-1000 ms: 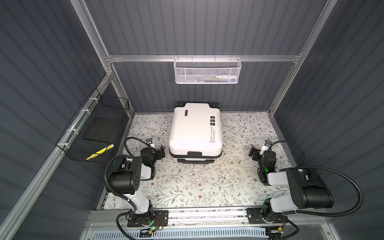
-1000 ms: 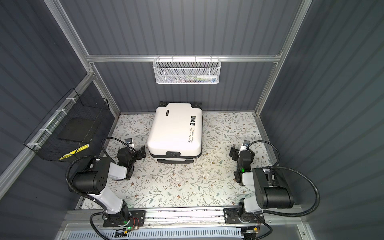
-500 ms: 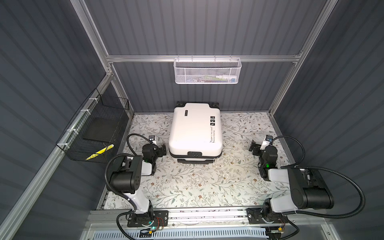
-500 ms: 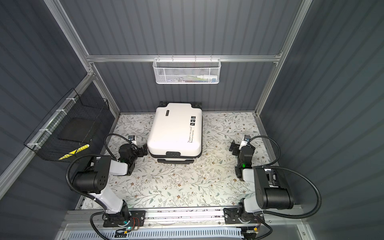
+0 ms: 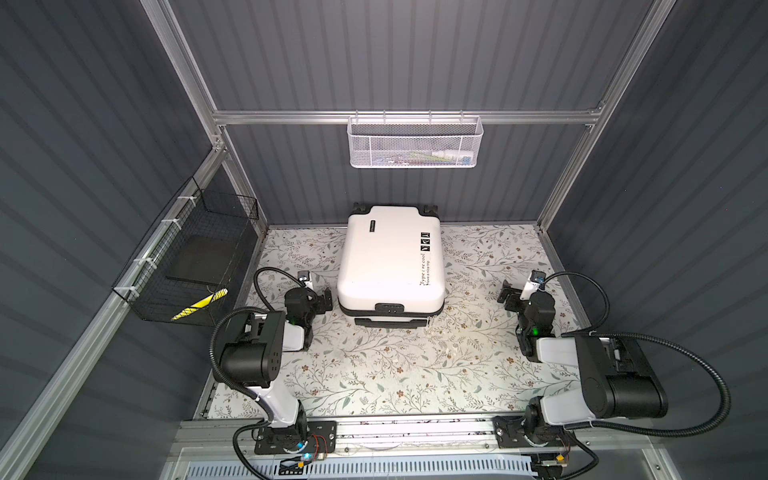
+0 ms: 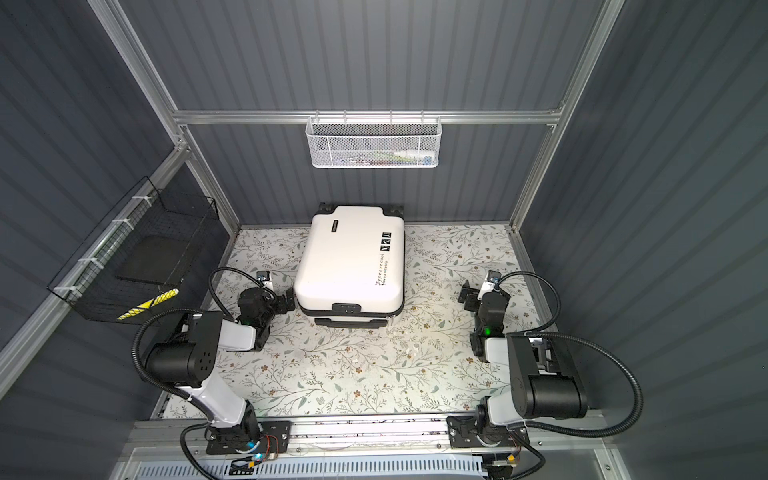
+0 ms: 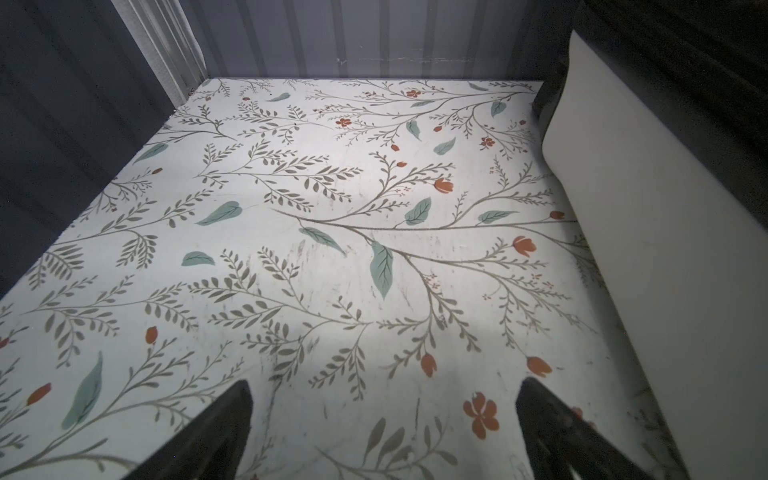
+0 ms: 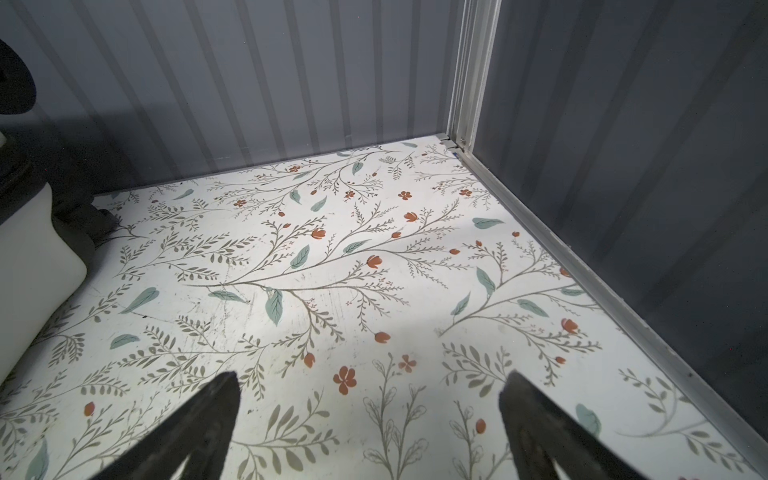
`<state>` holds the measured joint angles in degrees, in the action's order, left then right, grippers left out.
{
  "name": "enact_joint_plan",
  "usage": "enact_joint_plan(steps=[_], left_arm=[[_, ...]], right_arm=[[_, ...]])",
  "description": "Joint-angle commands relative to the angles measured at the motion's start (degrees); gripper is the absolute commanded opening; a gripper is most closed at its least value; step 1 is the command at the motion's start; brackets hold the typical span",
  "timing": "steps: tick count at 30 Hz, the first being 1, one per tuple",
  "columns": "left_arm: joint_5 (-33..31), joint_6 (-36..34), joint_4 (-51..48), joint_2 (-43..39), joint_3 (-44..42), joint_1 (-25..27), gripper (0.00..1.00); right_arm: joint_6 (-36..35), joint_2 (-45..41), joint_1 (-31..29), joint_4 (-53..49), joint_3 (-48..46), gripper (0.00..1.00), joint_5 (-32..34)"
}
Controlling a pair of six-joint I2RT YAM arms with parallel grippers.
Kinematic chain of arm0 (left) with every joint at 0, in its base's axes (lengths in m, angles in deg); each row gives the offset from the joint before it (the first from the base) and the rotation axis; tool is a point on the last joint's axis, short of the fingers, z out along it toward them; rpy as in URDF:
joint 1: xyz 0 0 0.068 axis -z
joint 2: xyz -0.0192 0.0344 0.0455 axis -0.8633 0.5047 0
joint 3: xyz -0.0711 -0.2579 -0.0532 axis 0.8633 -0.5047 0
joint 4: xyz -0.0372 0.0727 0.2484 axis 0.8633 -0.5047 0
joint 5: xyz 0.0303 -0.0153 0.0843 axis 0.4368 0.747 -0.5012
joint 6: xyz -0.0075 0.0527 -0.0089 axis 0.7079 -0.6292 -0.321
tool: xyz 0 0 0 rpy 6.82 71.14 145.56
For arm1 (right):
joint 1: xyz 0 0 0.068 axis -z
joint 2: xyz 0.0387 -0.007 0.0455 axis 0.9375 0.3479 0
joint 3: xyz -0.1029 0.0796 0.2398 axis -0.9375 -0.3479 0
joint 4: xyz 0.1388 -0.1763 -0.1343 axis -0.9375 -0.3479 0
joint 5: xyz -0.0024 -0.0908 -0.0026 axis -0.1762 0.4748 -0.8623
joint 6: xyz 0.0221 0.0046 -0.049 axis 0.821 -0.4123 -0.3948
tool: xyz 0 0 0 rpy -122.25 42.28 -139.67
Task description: Pack the luggage
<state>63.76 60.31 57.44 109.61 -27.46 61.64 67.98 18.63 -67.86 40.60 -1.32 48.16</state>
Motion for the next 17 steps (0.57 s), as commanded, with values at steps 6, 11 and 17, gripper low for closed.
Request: enact_joint_plan(steps=[6, 11, 17], left_arm=[[-0.5, -1.1, 0.1, 0.4, 0.4, 0.3, 1.00], [-0.5, -1.1, 0.0, 0.4, 0.4, 0.3, 1.00], [-0.5, -1.1, 0.0, 0.3, 0.4, 0.3, 1.00]], right_arm=[[-0.5, -0.4, 0.1, 1.2, -0.3, 0.99, 0.2], [-0.5, -0.3, 0.1, 1.2, -0.3, 0.99, 0.1], [-0.2, -0.3, 0.3, 0.6, 0.0, 0.99, -0.4]])
